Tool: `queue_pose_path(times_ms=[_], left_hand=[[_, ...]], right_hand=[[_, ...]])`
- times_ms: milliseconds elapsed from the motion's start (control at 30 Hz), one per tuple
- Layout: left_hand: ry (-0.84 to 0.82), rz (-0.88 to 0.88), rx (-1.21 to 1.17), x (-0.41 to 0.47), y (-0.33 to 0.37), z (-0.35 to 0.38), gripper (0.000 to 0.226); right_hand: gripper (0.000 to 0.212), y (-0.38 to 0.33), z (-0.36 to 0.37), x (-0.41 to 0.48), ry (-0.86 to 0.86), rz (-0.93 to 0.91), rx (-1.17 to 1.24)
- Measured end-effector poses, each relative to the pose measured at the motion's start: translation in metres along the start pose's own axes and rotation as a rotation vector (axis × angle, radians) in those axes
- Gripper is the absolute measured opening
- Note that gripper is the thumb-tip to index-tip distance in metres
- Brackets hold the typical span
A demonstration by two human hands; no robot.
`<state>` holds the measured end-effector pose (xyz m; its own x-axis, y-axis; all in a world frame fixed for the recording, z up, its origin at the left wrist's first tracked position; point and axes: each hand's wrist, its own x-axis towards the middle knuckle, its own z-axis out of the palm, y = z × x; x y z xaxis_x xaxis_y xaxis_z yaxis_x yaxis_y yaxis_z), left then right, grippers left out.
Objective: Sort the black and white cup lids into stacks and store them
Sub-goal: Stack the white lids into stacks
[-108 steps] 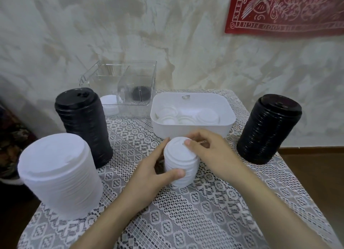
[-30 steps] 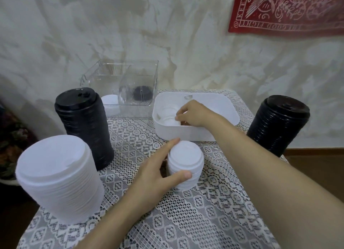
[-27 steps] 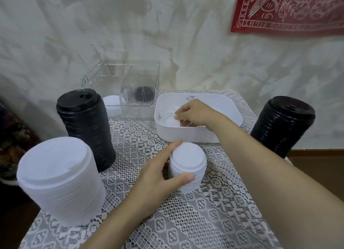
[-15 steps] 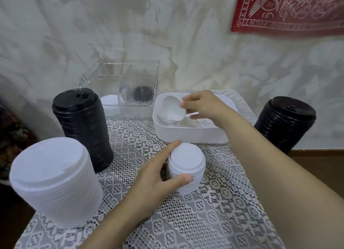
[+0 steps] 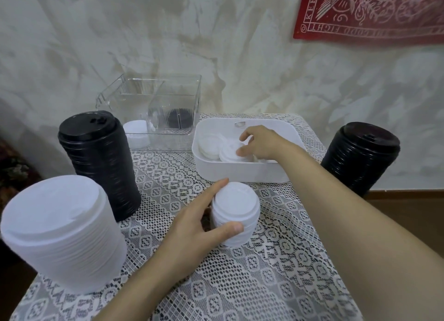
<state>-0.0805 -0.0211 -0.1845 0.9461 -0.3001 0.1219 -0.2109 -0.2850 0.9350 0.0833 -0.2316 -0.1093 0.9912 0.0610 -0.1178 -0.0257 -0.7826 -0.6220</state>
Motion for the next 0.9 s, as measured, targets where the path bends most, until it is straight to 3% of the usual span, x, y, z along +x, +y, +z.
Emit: queue_pose_path(times_ms=[67, 133, 300, 433, 567, 800, 900], left_hand=[[-0.005, 0.005, -0.003, 0.000, 0.000, 0.000, 0.084], [-0.002, 0.010, 0.006, 0.000, 0.001, 0.000, 0.083], [0.006, 0.012, 0.022, 0.000, 0.001, -0.001, 0.085], [0.007, 0.012, 0.014, -0.001, 0.001, -0.001, 0.086], [0.006, 0.006, -0.003, -0.001, 0.003, 0.001, 0.087], [-0.009, 0.006, -0.060, -0.002, 0.008, 0.000, 0.084], [-0.020, 0.024, -0.065, -0.001, 0.007, -0.001, 0.086]], right_hand=[[0.057, -0.002, 0.000, 0.000, -0.089, 0.050, -0.009], [0.062, -0.004, -0.001, -0.004, -0.152, 0.058, -0.029], [0.043, -0.002, -0.002, -0.008, -0.148, 0.034, 0.104], [0.012, -0.009, -0.007, -0.019, -0.056, -0.017, 0.338], [0.029, -0.018, -0.019, -0.036, 0.105, -0.118, 0.534], [0.024, -0.015, -0.019, -0.104, -0.070, -0.140, 0.884], [0.023, -0.007, -0.016, -0.123, -0.048, -0.132, 0.958]])
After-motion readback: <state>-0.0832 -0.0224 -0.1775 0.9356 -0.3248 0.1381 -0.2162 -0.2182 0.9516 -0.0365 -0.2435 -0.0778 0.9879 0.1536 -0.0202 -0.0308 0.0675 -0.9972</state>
